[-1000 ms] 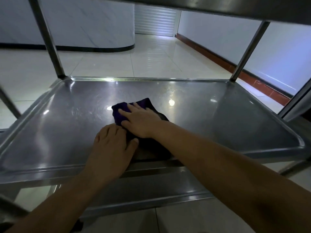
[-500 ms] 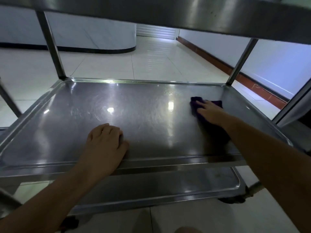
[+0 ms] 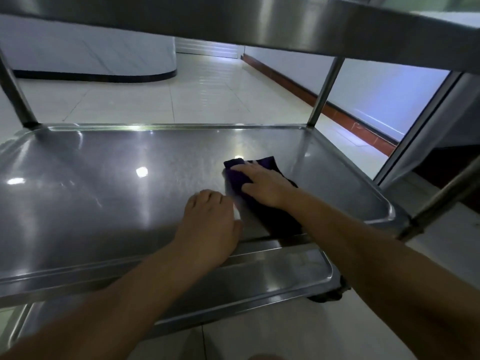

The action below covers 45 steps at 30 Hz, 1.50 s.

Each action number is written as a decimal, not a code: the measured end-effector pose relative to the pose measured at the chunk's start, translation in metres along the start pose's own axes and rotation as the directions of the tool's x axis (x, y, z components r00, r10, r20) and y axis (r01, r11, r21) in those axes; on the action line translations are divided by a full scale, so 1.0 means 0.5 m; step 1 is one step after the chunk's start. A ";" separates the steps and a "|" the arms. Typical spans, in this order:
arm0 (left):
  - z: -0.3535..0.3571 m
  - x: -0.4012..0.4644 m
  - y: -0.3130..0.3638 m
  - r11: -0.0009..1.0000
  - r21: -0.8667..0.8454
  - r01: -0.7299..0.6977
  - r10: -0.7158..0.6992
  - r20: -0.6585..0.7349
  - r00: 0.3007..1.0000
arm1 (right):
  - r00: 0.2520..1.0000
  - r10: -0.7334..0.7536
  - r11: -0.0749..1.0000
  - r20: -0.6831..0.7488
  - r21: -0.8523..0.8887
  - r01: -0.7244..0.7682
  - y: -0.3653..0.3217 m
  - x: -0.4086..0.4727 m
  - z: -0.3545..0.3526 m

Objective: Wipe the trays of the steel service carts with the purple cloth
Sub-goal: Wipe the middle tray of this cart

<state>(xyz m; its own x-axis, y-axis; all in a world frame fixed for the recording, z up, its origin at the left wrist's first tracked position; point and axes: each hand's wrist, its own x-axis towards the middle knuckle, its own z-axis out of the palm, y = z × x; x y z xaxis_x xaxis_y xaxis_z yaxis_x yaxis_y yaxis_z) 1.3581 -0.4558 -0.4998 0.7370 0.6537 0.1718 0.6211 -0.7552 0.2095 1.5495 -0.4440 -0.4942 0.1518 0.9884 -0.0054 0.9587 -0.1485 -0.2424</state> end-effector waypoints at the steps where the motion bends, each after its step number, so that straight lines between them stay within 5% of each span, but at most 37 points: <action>1: 0.007 0.009 0.009 1.000 0.003 -0.002 0.002 -0.007 1.000 | 0.999 -0.043 0.999 0.009 0.032 0.043 0.008 -0.001 -0.002; 4: 0.030 0.020 0.023 1.000 0.018 -0.001 0.001 0.000 1.000 | 0.994 -0.090 0.991 0.065 0.110 0.083 0.052 0.010 -0.011; 10: 0.059 0.021 0.025 0.997 0.075 -0.032 0.043 -0.141 0.989 | 0.997 0.077 0.995 0.008 0.066 -0.078 0.173 0.027 -0.065; 18: 0.041 0.016 0.043 0.999 0.037 0.031 -0.031 0.010 0.999 | 0.892 0.447 0.894 -0.065 0.007 -0.447 0.366 -0.016 -0.121; 24: 0.055 0.020 0.051 0.997 0.081 0.003 -0.003 -0.001 1.000 | 0.856 0.508 0.852 -0.095 -0.089 -0.516 0.369 -0.085 -0.097; 27: 0.064 0.022 0.054 0.997 0.075 -0.010 0.009 0.015 1.000 | 0.887 0.460 0.879 -0.053 -0.119 -0.463 0.323 -0.082 -0.071; 32: 0.063 0.020 0.052 0.994 0.109 -0.005 0.004 0.005 1.000 | 0.981 0.192 0.973 0.003 -0.134 -0.189 0.164 -0.059 -0.019; 37: 0.074 0.021 0.046 0.990 0.142 -0.009 0.016 -0.049 0.999 | 0.992 -0.065 0.991 0.106 -0.112 0.077 0.019 -0.061 0.021; 42: 0.080 0.023 0.037 0.988 0.155 -0.027 0.030 -0.018 0.999 | 0.992 -0.110 0.991 0.059 -0.068 0.114 0.080 -0.075 0.012; 45: 0.074 0.024 0.040 0.991 0.129 -0.036 0.037 -0.012 0.999 | 1.000 0.003 0.999 -0.003 -0.037 -0.003 0.178 -0.081 -0.017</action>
<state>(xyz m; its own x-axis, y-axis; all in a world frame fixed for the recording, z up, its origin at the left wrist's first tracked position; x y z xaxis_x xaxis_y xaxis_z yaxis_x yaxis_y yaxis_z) 1.3892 -0.4650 -0.5294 0.7565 0.6255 0.1910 0.6237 -0.7778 0.0771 1.6308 -0.4977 -0.5074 0.1555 0.9878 -0.0036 0.9665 -0.1529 -0.2063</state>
